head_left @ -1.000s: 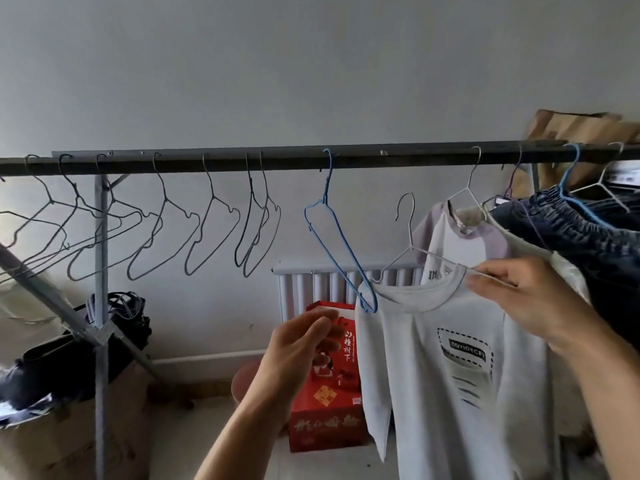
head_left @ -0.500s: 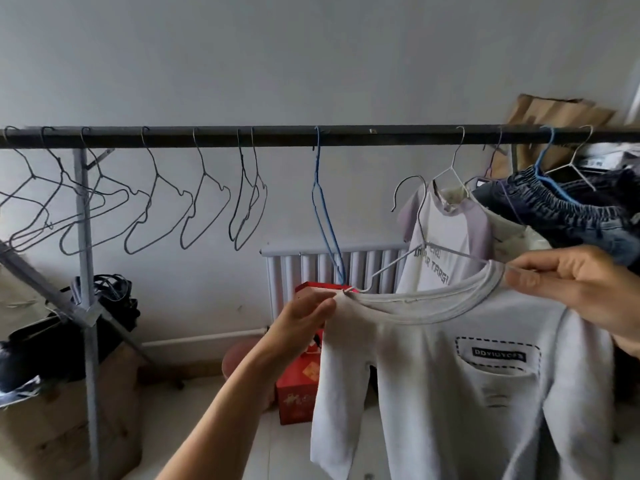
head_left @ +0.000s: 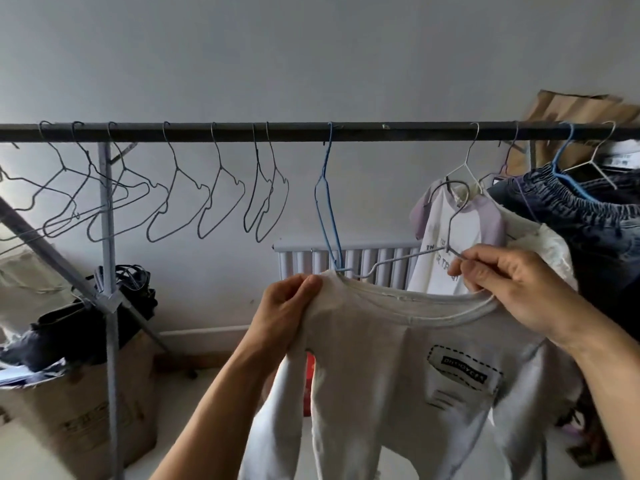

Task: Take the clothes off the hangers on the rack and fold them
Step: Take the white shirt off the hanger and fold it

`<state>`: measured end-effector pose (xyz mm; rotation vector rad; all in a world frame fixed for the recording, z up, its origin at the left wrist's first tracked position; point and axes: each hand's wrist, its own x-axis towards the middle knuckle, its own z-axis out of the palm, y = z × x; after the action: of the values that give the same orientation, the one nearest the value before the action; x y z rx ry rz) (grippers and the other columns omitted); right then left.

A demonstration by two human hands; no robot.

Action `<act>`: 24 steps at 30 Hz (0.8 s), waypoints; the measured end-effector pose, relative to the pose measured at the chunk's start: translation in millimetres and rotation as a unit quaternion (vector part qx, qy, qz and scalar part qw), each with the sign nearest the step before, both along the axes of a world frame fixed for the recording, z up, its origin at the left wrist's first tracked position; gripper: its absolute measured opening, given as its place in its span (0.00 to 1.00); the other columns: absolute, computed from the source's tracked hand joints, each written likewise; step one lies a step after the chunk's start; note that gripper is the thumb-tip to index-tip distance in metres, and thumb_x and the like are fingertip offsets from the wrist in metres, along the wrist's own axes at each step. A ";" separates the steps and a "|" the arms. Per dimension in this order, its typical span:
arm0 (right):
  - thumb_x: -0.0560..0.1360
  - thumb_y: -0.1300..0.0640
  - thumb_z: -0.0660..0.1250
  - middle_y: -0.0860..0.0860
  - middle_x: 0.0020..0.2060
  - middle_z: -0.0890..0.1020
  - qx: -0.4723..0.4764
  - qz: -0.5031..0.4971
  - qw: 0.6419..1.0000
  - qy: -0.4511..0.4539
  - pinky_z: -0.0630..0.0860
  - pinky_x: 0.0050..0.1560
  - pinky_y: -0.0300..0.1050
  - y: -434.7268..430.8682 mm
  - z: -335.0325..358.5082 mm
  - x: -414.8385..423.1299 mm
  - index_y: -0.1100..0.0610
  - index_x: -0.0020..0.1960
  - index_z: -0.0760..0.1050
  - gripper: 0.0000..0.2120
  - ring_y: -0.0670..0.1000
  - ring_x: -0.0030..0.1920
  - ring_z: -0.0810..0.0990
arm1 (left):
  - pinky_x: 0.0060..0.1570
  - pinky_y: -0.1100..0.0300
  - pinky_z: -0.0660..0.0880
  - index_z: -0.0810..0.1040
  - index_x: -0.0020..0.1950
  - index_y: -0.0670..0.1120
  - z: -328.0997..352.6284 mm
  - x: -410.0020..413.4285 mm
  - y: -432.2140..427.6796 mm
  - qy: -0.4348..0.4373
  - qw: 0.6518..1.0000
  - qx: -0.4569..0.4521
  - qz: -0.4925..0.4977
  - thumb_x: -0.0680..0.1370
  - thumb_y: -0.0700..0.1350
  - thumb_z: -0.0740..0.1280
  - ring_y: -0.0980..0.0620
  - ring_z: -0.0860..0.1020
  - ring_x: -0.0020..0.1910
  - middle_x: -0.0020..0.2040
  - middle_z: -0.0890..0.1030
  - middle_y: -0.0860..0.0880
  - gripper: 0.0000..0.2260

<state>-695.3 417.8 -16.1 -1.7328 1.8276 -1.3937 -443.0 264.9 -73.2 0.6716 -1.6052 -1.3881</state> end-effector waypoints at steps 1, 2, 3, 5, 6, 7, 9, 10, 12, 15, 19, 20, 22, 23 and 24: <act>0.78 0.59 0.63 0.45 0.28 0.75 -0.008 0.000 1.000 -0.002 0.69 0.37 0.27 -2.9 -1.5 1.2 0.51 0.44 0.82 0.10 0.41 0.33 0.72 | 0.43 0.56 0.76 0.85 0.44 0.43 4.0 5.5 0.2 0.007 0.999 0.034 -0.004 0.81 0.54 0.62 0.49 0.79 0.40 0.40 0.84 0.44 0.19; 0.78 0.58 0.64 0.45 0.29 0.76 -0.014 -0.005 1.000 -0.005 0.69 0.37 0.26 -2.1 -1.9 1.0 0.50 0.44 0.82 0.10 0.40 0.33 0.72 | 0.44 0.57 0.78 0.86 0.44 0.44 6.5 9.0 -2.0 0.008 0.997 0.071 -0.024 0.81 0.56 0.59 0.49 0.81 0.42 0.43 0.85 0.43 0.22; 0.78 0.58 0.64 0.44 0.30 0.78 -0.019 -0.011 1.000 -0.001 0.70 0.38 0.25 -2.4 -2.7 -1.3 0.47 0.44 0.82 0.10 0.39 0.34 0.73 | 0.45 0.57 0.78 0.87 0.44 0.45 10.2 13.3 -3.4 -0.001 0.994 0.101 -0.046 0.82 0.58 0.57 0.49 0.82 0.43 0.45 0.85 0.42 0.24; 0.77 0.58 0.65 0.41 0.36 0.83 -0.027 -0.015 0.999 0.012 0.71 0.41 0.24 -4.5 -1.9 -3.1 0.42 0.45 0.82 0.13 0.37 0.38 0.77 | 0.41 0.58 0.78 0.86 0.44 0.43 15.1 20.7 -4.9 -0.048 0.990 0.113 -0.068 0.81 0.56 0.60 0.50 0.83 0.41 0.43 0.85 0.42 0.22; 0.77 0.59 0.65 0.38 0.39 0.84 -0.031 -0.012 0.999 0.009 0.72 0.42 0.23 -4.5 0.9 0.0 0.41 0.45 0.82 0.14 0.36 0.40 0.79 | 0.39 0.59 0.77 0.86 0.43 0.42 15.3 22.7 -6.8 -0.071 0.989 0.104 -0.075 0.80 0.54 0.63 0.51 0.82 0.39 0.41 0.85 0.42 0.19; 0.77 0.60 0.64 0.36 0.40 0.84 -0.032 -0.011 0.999 0.016 0.71 0.42 0.22 -6.0 2.1 -0.2 0.40 0.44 0.81 0.15 0.34 0.41 0.79 | 0.37 0.60 0.76 0.85 0.42 0.41 16.1 24.8 -7.7 -0.086 0.989 0.091 -0.080 0.78 0.52 0.65 0.51 0.81 0.38 0.39 0.84 0.43 0.17; 0.77 0.61 0.65 0.34 0.39 0.83 -0.046 -0.017 0.998 0.041 0.71 0.43 0.22 -8.4 2.2 -3.7 0.38 0.44 0.81 0.17 0.34 0.42 0.80 | 0.37 0.60 0.74 0.84 0.42 0.41 17.9 28.8 -8.4 -0.093 0.989 0.062 -0.095 0.77 0.51 0.68 0.50 0.77 0.38 0.37 0.81 0.43 0.14; 0.77 0.59 0.65 0.33 0.39 0.83 -0.061 -0.020 0.997 0.053 0.71 0.43 0.22 -7.9 4.5 -2.2 0.37 0.44 0.81 0.17 0.34 0.42 0.80 | 0.37 0.59 0.73 0.83 0.42 0.42 17.7 30.4 -9.1 -0.089 0.990 0.045 -0.099 0.76 0.51 0.69 0.49 0.75 0.38 0.37 0.79 0.43 0.13; 0.75 0.44 0.66 0.31 0.41 0.83 -0.078 -0.023 0.996 0.038 0.71 0.44 0.22 -8.3 4.8 -2.9 0.34 0.44 0.81 0.06 0.33 0.43 0.80 | 0.39 0.57 0.70 0.83 0.42 0.42 18.7 31.5 -9.9 -0.083 0.993 0.014 -0.082 0.76 0.53 0.70 0.48 0.73 0.39 0.38 0.77 0.43 0.14; 0.71 0.35 0.66 0.42 0.44 0.84 -0.082 -0.076 0.990 0.083 0.73 0.45 0.24 -12.8 -7.1 -12.7 0.41 0.41 0.82 0.12 0.35 0.45 0.80 | 0.40 0.55 0.68 0.81 0.43 0.38 20.3 28.1 -10.2 -0.074 0.996 -0.022 -0.042 0.79 0.50 0.68 0.48 0.72 0.39 0.38 0.76 0.42 0.15; 0.76 0.51 0.67 0.52 0.34 0.77 -0.109 -0.120 0.985 -0.059 0.79 0.33 0.36 -12.6 -17.4 -24.7 0.48 0.38 0.81 0.09 0.44 0.31 0.78 | 0.41 0.52 0.72 0.82 0.43 0.43 22.2 27.2 -11.5 -0.067 0.996 -0.039 0.043 0.81 0.50 0.65 0.49 0.75 0.38 0.37 0.79 0.45 0.13; 0.74 0.47 0.67 0.53 0.32 0.76 -0.116 -0.121 0.977 -0.130 0.80 0.31 0.39 -11.2 -17.8 -24.1 0.48 0.39 0.81 0.09 0.48 0.30 0.77 | 0.40 0.53 0.72 0.82 0.43 0.44 22.5 26.7 -10.5 -0.065 0.996 -0.039 0.050 0.81 0.48 0.64 0.50 0.75 0.37 0.36 0.79 0.46 0.12; 0.78 0.52 0.65 0.51 0.28 0.76 -0.131 -0.128 0.953 -0.243 0.78 0.28 0.37 -13.6 -21.1 -22.8 0.52 0.40 0.81 0.11 0.48 0.29 0.77 | 0.39 0.56 0.73 0.82 0.43 0.44 23.9 23.9 -7.4 -0.090 0.994 -0.058 0.034 0.81 0.46 0.65 0.52 0.76 0.36 0.36 0.79 0.48 0.10; 0.80 0.57 0.63 0.49 0.26 0.77 -0.131 -0.132 0.940 -0.284 0.77 0.28 0.36 -17.2 -23.1 -22.6 0.54 0.41 0.80 0.11 0.46 0.28 0.77 | 0.38 0.59 0.73 0.82 0.43 0.44 24.9 21.7 -5.4 -0.111 0.991 -0.075 0.023 0.80 0.45 0.67 0.54 0.75 0.36 0.36 0.79 0.49 0.08; 0.80 0.60 0.61 0.48 0.25 0.78 -0.131 -0.126 0.929 -0.323 0.75 0.27 0.33 -20.3 -24.2 -20.3 0.54 0.42 0.79 0.11 0.44 0.27 0.78 | 0.38 0.61 0.73 0.82 0.44 0.44 25.5 19.0 -4.2 -0.128 0.987 -0.091 0.016 0.79 0.43 0.68 0.55 0.76 0.36 0.36 0.79 0.49 0.07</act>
<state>-715.6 397.6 -40.2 -0.9502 1.5615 -2.0768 -424.0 260.7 -47.7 0.7870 -1.8886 -1.1512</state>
